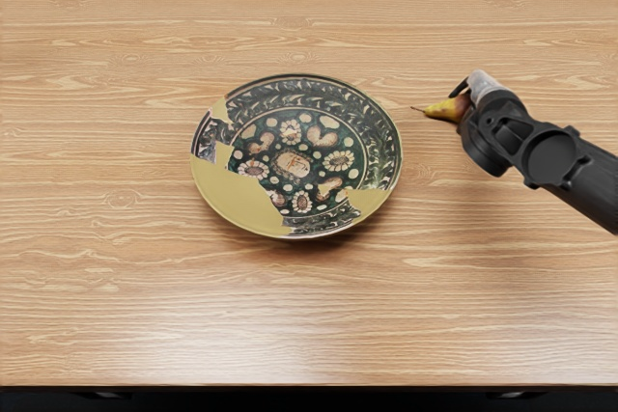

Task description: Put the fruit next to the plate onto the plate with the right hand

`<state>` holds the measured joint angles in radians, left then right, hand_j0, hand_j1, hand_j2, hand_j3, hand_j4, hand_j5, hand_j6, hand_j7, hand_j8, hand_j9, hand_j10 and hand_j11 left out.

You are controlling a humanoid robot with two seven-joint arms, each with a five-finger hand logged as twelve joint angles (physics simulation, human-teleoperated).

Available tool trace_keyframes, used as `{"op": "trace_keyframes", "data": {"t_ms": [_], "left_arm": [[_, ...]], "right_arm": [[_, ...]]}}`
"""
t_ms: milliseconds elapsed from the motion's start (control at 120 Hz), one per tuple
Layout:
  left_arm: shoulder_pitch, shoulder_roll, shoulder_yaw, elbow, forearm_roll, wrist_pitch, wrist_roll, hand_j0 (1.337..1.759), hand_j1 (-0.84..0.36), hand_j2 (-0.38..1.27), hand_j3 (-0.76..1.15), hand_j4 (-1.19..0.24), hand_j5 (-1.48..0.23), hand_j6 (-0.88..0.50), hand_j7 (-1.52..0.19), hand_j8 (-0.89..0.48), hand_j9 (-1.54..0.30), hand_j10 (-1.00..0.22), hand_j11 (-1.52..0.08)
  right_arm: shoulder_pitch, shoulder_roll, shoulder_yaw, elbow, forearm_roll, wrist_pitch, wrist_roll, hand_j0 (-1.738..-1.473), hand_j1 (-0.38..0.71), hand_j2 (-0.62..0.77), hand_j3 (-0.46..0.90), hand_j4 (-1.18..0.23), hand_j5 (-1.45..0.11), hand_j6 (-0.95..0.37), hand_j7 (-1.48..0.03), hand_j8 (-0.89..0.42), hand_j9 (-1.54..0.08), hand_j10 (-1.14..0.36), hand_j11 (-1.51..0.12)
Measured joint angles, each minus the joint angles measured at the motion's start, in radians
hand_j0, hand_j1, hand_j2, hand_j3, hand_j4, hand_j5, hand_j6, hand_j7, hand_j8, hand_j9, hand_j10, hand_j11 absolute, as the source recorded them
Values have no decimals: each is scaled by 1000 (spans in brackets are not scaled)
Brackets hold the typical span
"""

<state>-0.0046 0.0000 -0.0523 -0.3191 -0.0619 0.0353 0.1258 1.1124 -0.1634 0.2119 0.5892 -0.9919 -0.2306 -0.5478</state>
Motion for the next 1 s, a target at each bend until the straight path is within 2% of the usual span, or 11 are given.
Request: {"op": "trace_keyframes", "data": {"t_ms": [208,342,442,450,467,517,583,692,883,1000], "left_arm": [[0,0,0,0,0,0,0,1658,349,0,0,0,0,0,0,0,0,0,0],[0,0,0,0,0,0,0,1658,349,0,0,0,0,0,0,0,0,0,0],[0,0,0,0,0,0,0,1658,349,-1,0,0,0,0,0,0,0,0,1],[0,0,0,0,0,0,0,1658,349,-1,0,0,0,0,0,0,0,0,0],[0,0,0,0,0,0,0,1658,349,-1,0,0,0,0,0,0,0,0,0],[0,0,0,0,0,0,0,1658,349,-1,0,0,0,0,0,0,0,0,0],[0,0,0,0,0,0,0,1658,349,0,0,0,0,0,0,0,0,0,0],[0,0,0,0,0,0,0,1658,349,0,0,0,0,0,0,0,0,0,0],[0,0,0,0,0,0,0,1658,349,0,0,0,0,0,0,0,0,0,0],[0,0,-1,0,0,0,0,1658,349,0,0,0,0,0,0,0,0,0,0]], "right_arm": [[0,6,0,-1,1,0,0,-1652,320,-63,-1,-428,-674,-59,-779,-94,-731,-519,-733],[0,8,-1,-2,0,10,0,-1652,399,-74,-1,-359,-762,17,-868,-34,-817,-465,-826],[0,14,-3,-1,3,14,0,-1651,438,-88,-3,-330,-751,111,-906,9,-827,-393,-857],[-1,15,-3,-1,2,14,0,-1650,438,-88,-4,-331,-743,121,-908,14,-825,-471,-856],[-1,18,-3,-1,2,15,0,-1650,444,-91,-2,-316,-747,147,-912,40,-826,-472,-858],[-2,22,-4,-1,-2,15,0,-1649,454,-92,-1,-345,-742,52,-924,41,-831,-530,-866],[-4,26,-2,1,-5,18,0,-1647,457,-56,-2,-418,-752,-48,-936,-67,-852,-677,-878],[-5,29,-1,2,-4,21,0,-1638,487,91,-3,-428,-789,-95,-967,-124,-890,-790,-909],[-6,31,-1,2,11,25,0,-1631,346,100,-1,-477,-895,-235,-1012,-244,-994,-1035,-1003],[-6,32,-1,3,23,28,0,-1633,250,63,-1,-548,-949,-335,-1025,-320,-1047,-1106,-1038]]}}
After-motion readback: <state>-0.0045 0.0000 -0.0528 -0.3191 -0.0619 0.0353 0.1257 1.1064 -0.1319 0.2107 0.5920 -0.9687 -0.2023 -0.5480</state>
